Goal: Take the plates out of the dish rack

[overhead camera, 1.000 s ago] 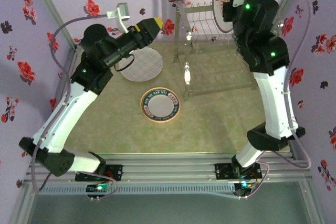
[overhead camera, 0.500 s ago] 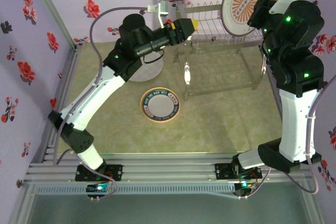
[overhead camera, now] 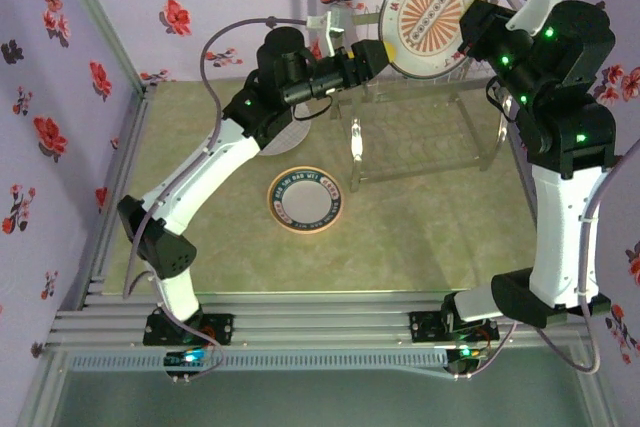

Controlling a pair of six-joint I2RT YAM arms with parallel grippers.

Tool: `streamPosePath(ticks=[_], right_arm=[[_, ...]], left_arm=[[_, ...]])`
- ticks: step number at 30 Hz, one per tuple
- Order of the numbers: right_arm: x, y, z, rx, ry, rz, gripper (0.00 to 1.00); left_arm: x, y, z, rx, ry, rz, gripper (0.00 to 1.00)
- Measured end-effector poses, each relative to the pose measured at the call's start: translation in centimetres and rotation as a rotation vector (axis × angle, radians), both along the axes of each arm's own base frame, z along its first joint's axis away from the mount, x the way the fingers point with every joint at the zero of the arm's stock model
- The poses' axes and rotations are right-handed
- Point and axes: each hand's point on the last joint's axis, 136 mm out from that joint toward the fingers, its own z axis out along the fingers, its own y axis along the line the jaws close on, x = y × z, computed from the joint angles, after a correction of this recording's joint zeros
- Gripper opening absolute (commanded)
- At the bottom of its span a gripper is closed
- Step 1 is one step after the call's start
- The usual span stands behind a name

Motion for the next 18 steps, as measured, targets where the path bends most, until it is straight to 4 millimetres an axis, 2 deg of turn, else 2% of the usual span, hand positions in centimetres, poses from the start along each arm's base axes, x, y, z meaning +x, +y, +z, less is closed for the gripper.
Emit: streamPosePath(ticks=[2, 6, 12, 15, 16, 18], right_arm=[[0.2, 0.4, -0.2, 0.023, 0.014, 0.032, 0.00], [0.8, 1.3, -0.9, 0.058, 0.049, 0.088, 0.00], [1.8, 1.9, -2.6, 0.090, 0.109, 0.127, 0.00], [2.3, 1.6, -3.0, 0.109, 0.124, 0.122, 0.00], [2.4, 1.5, -3.1, 0.113, 0.125, 0.125, 0.00], [2.2, 1.8, -2.7, 0.115, 0.108, 0.153, 0.00]], left_arm=[[0.0, 0.0, 0.0, -0.004, 0.006, 0.000, 0.59], [0.0, 0.0, 0.0, -0.007, 0.012, 0.000, 0.51], [0.1, 0.0, 0.0, -0.009, 0.018, 0.003, 0.24], [-0.1, 0.2, 0.4, -0.029, 0.032, -0.001, 0.04], [-0.2, 0.4, 0.9, -0.053, 0.053, 0.000, 0.00], [-0.2, 1.3, 2.0, -0.091, 0.084, 0.005, 0.00]])
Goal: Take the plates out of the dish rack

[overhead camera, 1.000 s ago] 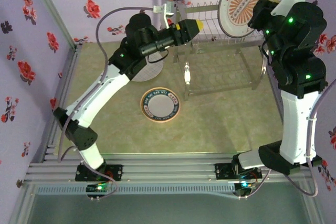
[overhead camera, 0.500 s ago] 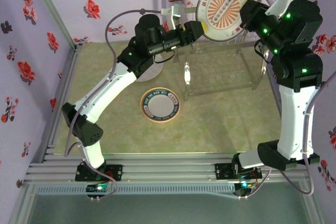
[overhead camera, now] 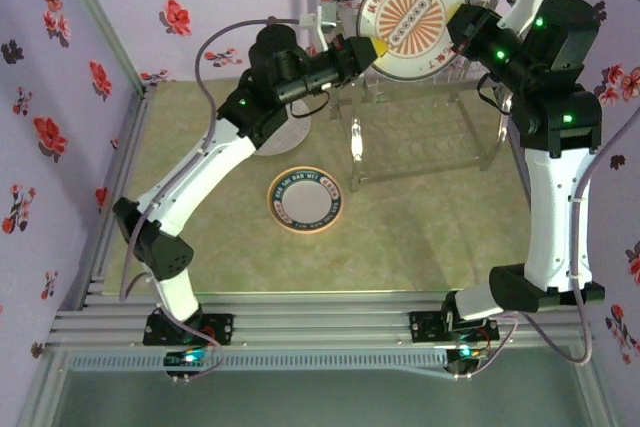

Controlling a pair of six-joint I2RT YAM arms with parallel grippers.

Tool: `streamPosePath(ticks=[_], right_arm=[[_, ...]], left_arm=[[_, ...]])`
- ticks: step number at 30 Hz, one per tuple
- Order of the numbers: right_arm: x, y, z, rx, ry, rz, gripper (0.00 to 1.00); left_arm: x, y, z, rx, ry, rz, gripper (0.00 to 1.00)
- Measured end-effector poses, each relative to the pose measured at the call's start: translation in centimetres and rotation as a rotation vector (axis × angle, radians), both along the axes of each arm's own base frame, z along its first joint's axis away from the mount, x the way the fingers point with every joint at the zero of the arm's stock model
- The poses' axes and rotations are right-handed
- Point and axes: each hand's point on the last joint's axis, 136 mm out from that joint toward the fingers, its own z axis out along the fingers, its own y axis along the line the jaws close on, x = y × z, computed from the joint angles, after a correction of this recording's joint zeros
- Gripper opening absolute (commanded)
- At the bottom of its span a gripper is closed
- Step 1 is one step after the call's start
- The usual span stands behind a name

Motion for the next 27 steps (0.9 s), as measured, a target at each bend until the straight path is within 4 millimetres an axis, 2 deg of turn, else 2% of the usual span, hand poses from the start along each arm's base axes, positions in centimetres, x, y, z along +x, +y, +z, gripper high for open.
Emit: streamPosePath(ticks=[1, 6, 10, 12, 14, 17, 23, 27], right_arm=[[-0.1, 0.2, 0.3, 0.004, -0.014, 0.013, 0.02], [-1.1, 0.6, 1.2, 0.022, -0.037, 0.044, 0.33], [-1.1, 0.6, 0.9, 0.003, -0.032, 0.045, 0.56], [-1.2, 0.6, 0.7, -0.011, -0.029, 0.043, 0.63], [-1.4, 0.5, 0.4, -0.030, -0.025, 0.042, 0.67], [-1.9, 0.3, -0.2, -0.059, -0.018, 0.038, 0.70], [-3.3, 0.4, -1.1, -0.128, -0.036, 0.056, 0.73], [-4.4, 1.1, -1.5, -0.197, -0.062, 0.105, 0.74]], left_arm=[[-0.2, 0.4, 0.5, -0.009, 0.002, 0.002, 0.00], [-1.0, 0.9, 1.5, -0.021, -0.035, 0.000, 0.00], [-1.1, 0.8, 0.5, 0.010, -0.048, 0.001, 0.00], [-0.9, 0.9, -0.3, 0.024, -0.036, 0.004, 0.00], [-0.7, 1.3, -1.1, 0.040, -0.020, 0.012, 0.00], [-0.7, 3.0, -1.8, 0.056, -0.002, 0.036, 0.00], [-1.6, 9.2, -1.9, 0.060, 0.013, 0.118, 0.00], [-2.7, 13.6, -3.4, 0.064, 0.052, 0.174, 0.00]])
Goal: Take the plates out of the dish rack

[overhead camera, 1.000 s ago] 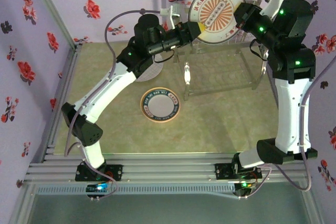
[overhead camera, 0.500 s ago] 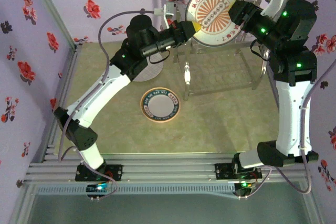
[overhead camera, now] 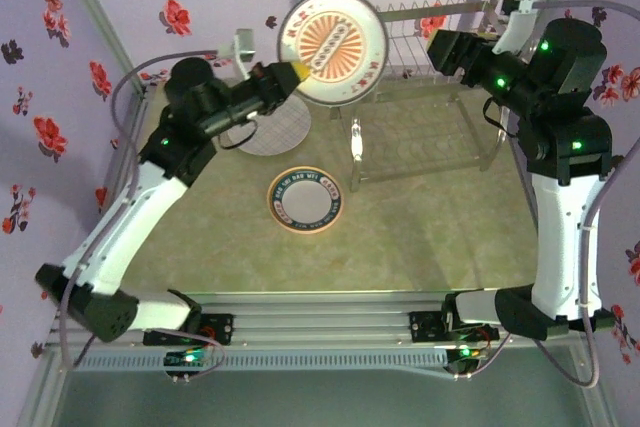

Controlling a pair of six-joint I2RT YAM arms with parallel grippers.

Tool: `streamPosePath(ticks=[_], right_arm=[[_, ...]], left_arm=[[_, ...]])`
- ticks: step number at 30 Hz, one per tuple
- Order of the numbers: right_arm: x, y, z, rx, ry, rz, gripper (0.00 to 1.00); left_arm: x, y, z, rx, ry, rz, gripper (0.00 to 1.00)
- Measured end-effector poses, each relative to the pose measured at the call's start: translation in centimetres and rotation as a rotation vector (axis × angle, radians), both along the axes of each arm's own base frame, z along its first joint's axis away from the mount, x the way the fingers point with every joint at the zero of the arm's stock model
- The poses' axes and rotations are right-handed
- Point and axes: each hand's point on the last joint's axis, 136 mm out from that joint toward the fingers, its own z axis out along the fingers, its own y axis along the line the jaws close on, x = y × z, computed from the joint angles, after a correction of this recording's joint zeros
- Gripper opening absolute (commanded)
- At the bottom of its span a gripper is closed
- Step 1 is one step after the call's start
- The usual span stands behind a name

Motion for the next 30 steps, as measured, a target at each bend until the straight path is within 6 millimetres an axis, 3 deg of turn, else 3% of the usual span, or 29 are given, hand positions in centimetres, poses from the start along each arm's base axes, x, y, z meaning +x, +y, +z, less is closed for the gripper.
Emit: streamPosePath(ticks=[3, 6, 11, 15, 18, 22, 30], right_arm=[[-1.2, 1.0, -1.1, -0.070, -0.005, 0.050, 0.75], [-2.9, 2.3, -3.2, -0.154, 0.007, 0.112, 0.75], [-4.9, 4.0, -7.6, -0.283, 0.063, 0.171, 0.73], [-5.9, 5.1, -12.5, -0.369, 0.136, 0.212, 0.73], [-6.6, 5.9, -15.1, -0.422, 0.168, 0.243, 0.73], [-7.5, 6.6, -16.8, -0.481, 0.167, 0.277, 0.74], [-7.7, 6.8, -17.5, -0.526, 0.144, 0.278, 0.76]], left_arm=[[-0.5, 2.5, -2.8, 0.031, 0.055, 0.041, 0.00], [-1.0, 4.1, -7.2, 0.079, 0.143, 0.069, 0.00], [-2.0, 5.5, -17.5, 0.189, 0.347, 0.090, 0.00], [-3.3, 6.4, -25.7, 0.277, 0.508, 0.095, 0.00], [-4.4, 7.0, -30.0, 0.322, 0.591, 0.102, 0.00], [-4.9, 7.4, -33.3, 0.347, 0.653, 0.112, 0.00], [-3.6, 6.8, -37.1, 0.384, 0.723, 0.115, 0.00]])
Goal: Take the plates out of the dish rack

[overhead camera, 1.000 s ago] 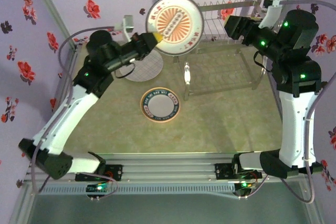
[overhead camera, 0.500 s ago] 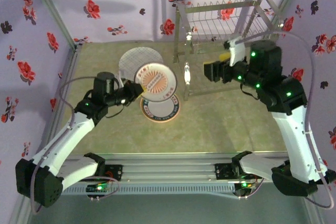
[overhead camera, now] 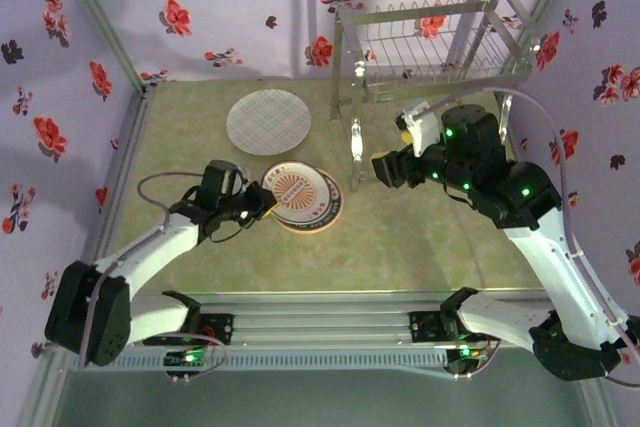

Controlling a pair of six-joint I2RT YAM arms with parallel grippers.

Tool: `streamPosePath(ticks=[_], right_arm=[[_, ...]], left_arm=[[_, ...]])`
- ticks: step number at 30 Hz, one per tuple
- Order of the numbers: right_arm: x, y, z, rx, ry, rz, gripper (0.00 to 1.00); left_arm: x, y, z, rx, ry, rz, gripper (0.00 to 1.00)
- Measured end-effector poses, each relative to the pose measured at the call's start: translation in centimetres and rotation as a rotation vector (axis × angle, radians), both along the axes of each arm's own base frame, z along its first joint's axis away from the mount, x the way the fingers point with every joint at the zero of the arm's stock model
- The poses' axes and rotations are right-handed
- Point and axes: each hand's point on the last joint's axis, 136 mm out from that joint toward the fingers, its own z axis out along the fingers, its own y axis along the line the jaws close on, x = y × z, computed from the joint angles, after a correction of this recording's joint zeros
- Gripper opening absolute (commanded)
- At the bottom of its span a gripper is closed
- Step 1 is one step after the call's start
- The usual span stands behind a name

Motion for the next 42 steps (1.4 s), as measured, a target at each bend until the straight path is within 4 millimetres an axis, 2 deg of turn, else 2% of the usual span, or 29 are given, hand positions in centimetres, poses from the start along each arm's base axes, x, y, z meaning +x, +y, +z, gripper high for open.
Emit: streamPosePath(ticks=[6, 18, 24, 29, 31, 37, 42], right_arm=[[0.2, 0.1, -0.4, -0.004, -0.001, -0.004, 0.76], [0.4, 0.1, -0.9, -0.009, 0.002, -0.010, 0.76], [0.6, 0.3, -0.6, 0.002, -0.009, -0.011, 0.77], [0.6, 0.3, -0.6, 0.002, -0.009, -0.011, 0.77], [0.7, 0.4, -0.5, 0.006, -0.009, -0.013, 0.78], [1.0, 0.6, -0.5, 0.008, -0.012, -0.014, 0.78], [1.2, 0.6, -0.7, 0.002, -0.009, -0.018, 0.78]], left_arm=[[0.4, -0.5, -2.2, 0.022, 0.044, -0.007, 0.00], [0.6, -1.5, -4.6, 0.041, 0.083, -0.031, 0.00], [1.2, -2.0, -4.7, 0.025, 0.073, -0.040, 0.00], [1.7, -2.6, -4.7, 0.021, 0.078, -0.057, 0.10], [2.0, -2.9, -4.5, 0.023, 0.076, -0.071, 0.18], [2.0, -2.9, -4.9, 0.053, 0.094, -0.095, 0.27], [2.0, -3.1, -4.4, 0.069, 0.092, -0.119, 0.43]])
